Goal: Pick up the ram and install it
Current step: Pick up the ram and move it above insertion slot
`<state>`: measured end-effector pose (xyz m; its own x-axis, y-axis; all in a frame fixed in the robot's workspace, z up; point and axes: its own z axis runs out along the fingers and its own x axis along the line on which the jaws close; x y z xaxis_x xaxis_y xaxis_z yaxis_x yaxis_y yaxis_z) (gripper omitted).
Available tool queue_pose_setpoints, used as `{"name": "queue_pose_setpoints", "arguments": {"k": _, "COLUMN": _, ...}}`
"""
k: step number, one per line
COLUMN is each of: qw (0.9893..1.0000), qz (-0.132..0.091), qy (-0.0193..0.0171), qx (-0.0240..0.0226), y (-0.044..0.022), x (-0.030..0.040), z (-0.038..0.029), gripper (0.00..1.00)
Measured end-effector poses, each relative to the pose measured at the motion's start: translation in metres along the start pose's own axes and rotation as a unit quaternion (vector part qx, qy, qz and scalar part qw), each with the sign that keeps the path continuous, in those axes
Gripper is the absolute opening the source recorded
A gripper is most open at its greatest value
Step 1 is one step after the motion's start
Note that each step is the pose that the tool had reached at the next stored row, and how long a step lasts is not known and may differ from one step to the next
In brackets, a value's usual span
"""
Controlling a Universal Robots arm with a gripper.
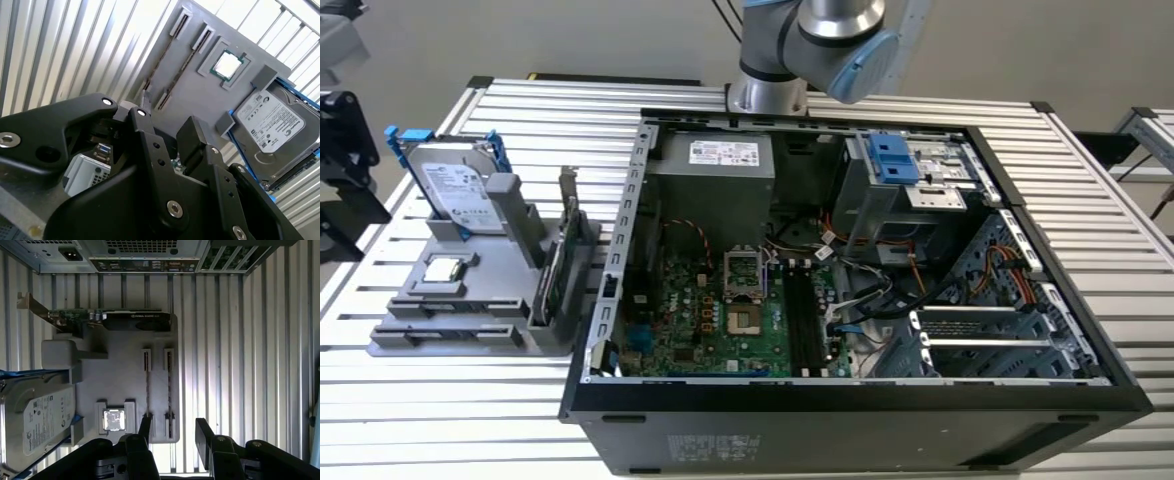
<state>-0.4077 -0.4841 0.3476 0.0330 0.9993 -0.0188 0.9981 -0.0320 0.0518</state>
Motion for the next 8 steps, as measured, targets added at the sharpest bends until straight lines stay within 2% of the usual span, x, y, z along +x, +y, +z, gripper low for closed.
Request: {"name": "queue_pose_setpoints", "arguments": {"k": 8, "qw": 1.0000, "qz": 0.000, "qy": 0.0000, "qx": -0.0001, "y": -0.0001, "x": 0.0000, "z": 0.0019, "gripper": 1.00}}
